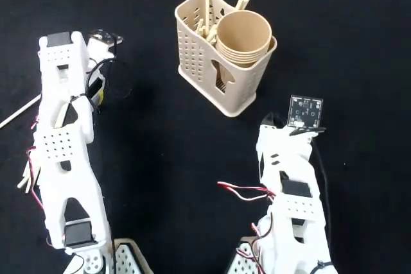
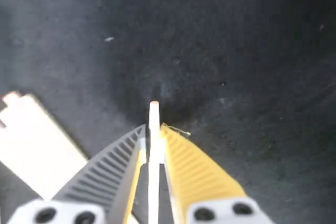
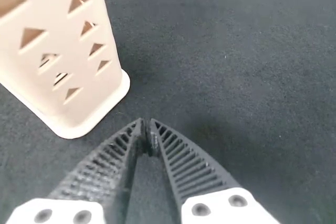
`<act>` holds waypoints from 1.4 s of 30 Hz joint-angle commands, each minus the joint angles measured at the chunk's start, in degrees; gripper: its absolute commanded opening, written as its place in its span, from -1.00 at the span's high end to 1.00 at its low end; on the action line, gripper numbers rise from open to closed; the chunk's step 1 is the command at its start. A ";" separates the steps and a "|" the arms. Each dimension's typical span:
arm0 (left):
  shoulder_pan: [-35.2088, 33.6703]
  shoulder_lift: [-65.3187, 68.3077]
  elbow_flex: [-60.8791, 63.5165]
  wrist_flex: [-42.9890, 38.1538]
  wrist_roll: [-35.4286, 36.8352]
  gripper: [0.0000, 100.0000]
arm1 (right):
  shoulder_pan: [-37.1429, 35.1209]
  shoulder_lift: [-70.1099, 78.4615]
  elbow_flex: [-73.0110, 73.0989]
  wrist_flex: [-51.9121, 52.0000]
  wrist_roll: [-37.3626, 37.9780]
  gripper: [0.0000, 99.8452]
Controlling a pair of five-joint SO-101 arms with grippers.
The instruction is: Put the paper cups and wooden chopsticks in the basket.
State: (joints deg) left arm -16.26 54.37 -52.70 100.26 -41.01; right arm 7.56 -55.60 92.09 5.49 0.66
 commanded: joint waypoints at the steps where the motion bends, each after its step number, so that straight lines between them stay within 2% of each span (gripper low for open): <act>1: 1.71 -12.13 0.84 0.62 8.35 0.94 | -0.53 -1.27 -0.40 -1.23 0.44 0.97; 4: 3.12 -21.63 6.20 0.62 15.74 0.94 | -0.53 -1.27 -0.40 -1.23 0.44 0.97; 8: 5.85 -34.55 13.32 -0.62 18.90 0.94 | -0.53 -1.27 -0.40 -1.23 0.44 0.97; 13: 6.73 -49.67 26.51 -11.96 25.23 0.94 | -0.53 -1.27 -0.40 -1.23 0.44 0.97; 17: 6.73 -63.56 46.20 -26.55 27.60 0.94 | -0.53 -1.27 -0.40 -1.23 0.44 0.97; 24: 6.73 -91.34 80.92 -59.34 27.52 0.94 | -0.62 -1.27 -0.40 -1.23 0.44 0.97; 27: 6.81 -102.33 91.74 -74.11 27.69 0.94 | -0.62 -1.27 -0.40 -1.23 0.44 0.97; 31: 11.56 -114.29 101.76 -93.54 27.69 0.94 | -0.62 -1.27 -0.40 -1.23 0.44 0.97; 33: 16.48 -118.42 104.48 -100.57 27.78 0.94 | -0.62 -1.27 -0.40 -1.23 0.44 0.97; 37: 28.09 -120.18 103.08 -105.76 27.69 0.94 | -0.62 -1.27 -0.40 -1.23 0.44 0.97; 42: 39.60 -110.42 86.55 -106.64 30.42 0.94 | -0.62 -1.27 -0.40 -1.23 0.44 0.97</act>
State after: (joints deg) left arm 14.42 -62.37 48.48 -4.88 -12.79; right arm 7.56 -55.60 92.09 5.49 0.66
